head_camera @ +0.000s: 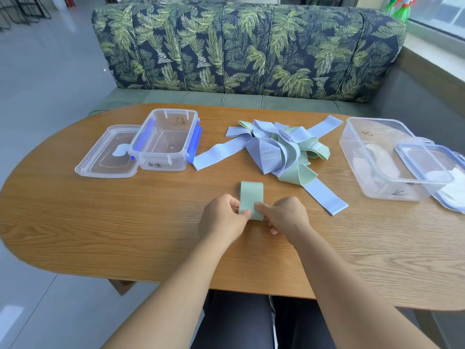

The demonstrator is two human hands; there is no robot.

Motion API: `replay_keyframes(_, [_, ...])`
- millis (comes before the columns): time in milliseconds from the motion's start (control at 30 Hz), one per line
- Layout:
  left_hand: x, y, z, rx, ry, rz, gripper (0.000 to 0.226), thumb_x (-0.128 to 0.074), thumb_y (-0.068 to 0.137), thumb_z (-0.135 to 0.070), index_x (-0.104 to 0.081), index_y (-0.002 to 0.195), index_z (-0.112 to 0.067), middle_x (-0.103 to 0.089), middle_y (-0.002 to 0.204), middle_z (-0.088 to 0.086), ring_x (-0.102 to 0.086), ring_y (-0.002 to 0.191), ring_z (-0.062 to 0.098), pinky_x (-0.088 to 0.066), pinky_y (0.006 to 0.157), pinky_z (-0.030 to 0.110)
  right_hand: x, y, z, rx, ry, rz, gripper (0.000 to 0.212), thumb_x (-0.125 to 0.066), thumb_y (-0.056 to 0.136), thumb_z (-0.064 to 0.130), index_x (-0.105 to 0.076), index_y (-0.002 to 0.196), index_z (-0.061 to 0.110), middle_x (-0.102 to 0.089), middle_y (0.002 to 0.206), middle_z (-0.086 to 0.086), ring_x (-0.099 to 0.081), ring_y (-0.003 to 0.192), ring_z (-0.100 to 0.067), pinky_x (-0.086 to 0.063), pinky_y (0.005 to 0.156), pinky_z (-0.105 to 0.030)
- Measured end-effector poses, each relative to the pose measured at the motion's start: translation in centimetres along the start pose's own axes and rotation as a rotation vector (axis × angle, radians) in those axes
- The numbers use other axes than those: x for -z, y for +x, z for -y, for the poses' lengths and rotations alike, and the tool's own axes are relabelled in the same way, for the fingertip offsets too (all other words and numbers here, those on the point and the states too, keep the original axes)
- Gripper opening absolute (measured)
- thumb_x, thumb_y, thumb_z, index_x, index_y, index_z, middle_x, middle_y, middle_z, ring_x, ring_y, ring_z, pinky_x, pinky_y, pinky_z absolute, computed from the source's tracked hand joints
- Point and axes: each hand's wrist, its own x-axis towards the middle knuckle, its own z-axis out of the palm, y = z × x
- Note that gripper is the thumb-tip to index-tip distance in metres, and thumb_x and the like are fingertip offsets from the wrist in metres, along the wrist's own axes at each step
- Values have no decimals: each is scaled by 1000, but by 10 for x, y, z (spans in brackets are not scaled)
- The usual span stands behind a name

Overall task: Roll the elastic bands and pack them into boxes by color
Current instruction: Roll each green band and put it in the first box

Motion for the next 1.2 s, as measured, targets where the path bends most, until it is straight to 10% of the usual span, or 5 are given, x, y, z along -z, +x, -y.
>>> replay_keyframes(200, [6,10,-8,92,31,51,24,-77,72,-43,-63,80,-26,-68,84,-9,-66,82,15,-55,75,31,5,-1,-7,3,247,24,42,-61,93,41,-68,81,2,-66,64,-5,-59,45,-16,-49,51,-27])
replay_keyframes(367, [9,19,-18,149,-16,91,29,-76,65,-39,-69,76,-12,-73,69,4,-62,59,23,-58,71,36,-3,-12,-18,86,353,-27,15,-70,86,24,-70,81,11,-67,63,-2,-61,56,-16,-59,75,-42])
replay_keyframes(667, [7,27,-25,156,-15,94,38,-73,58,-49,-65,74,-16,-70,71,4,-68,69,27,-60,74,40,-13,-3,-14,110,245,-78,16,-74,81,37,-68,74,23,-70,77,-2,-69,83,-26,-59,79,-47])
replay_keyframes(1200, [-8,28,-7,6,-202,-26,17,-74,79,-28,-66,93,-26,-65,87,-14,-66,92,12,-55,86,36,1,24,3,33,221,-5,32,-77,79,38,-69,66,10,-67,55,-1,-64,54,-18,-59,73,-40])
